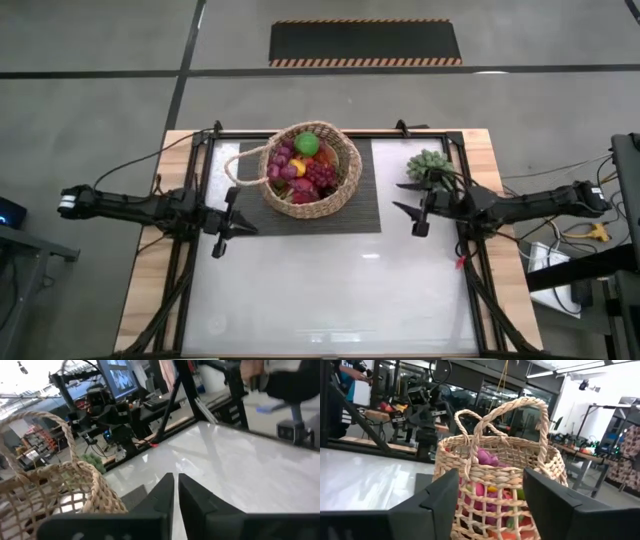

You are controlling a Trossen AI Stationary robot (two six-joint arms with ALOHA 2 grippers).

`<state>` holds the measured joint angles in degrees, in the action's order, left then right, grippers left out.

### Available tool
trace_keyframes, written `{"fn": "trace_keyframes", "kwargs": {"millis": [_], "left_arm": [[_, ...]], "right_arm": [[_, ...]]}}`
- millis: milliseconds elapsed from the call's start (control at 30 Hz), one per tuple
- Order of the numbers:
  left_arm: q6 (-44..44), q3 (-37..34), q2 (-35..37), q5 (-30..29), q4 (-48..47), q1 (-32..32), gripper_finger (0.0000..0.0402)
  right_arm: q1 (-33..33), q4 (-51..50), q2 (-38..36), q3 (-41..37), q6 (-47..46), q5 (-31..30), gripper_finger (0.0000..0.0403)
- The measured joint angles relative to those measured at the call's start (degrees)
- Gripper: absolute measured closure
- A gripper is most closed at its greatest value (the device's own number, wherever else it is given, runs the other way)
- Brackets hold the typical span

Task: Build produce basket
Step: Return to Home Position

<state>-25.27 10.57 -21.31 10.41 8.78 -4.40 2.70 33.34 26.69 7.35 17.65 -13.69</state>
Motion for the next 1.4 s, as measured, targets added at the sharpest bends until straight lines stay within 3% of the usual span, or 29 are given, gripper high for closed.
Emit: {"fn": "trace_keyframes", "kwargs": {"millis": [233,400,600,900,1200,1400], "left_arm": [[1.12,-2.09,6.42,-0.58,6.71,0.00,0.0401],[0.91,-3.16,13.40,-6.55,2.81,0.02,0.0401],[1.84,-5.95,20.42,-7.57,-0.12,0.01,0.0402],[3.98,-7.81,19.47,-7.74,-0.23,0.00,0.0402],[12.81,-10.08,17.94,-7.01,0.67,-0.02,0.0401],[12.89,-10.10,16.72,-7.08,0.25,-0.02,0.0401]], "right_arm": [[0.00,0.01,-6.60,-2.77,1.99,-0.02,0.0244],[0.00,-0.05,-11.08,-4.29,4.97,-0.02,0.0275],[0.00,-2.73,-16.25,-5.59,6.24,0.00,0.0303],[0.02,-8.55,-22.33,-5.59,6.46,0.81,0.0332],[0.02,-9.06,-24.86,-6.66,5.23,10.71,0.0344],[0.02,-9.36,-24.73,-6.66,3.36,10.71,0.0346]]}}
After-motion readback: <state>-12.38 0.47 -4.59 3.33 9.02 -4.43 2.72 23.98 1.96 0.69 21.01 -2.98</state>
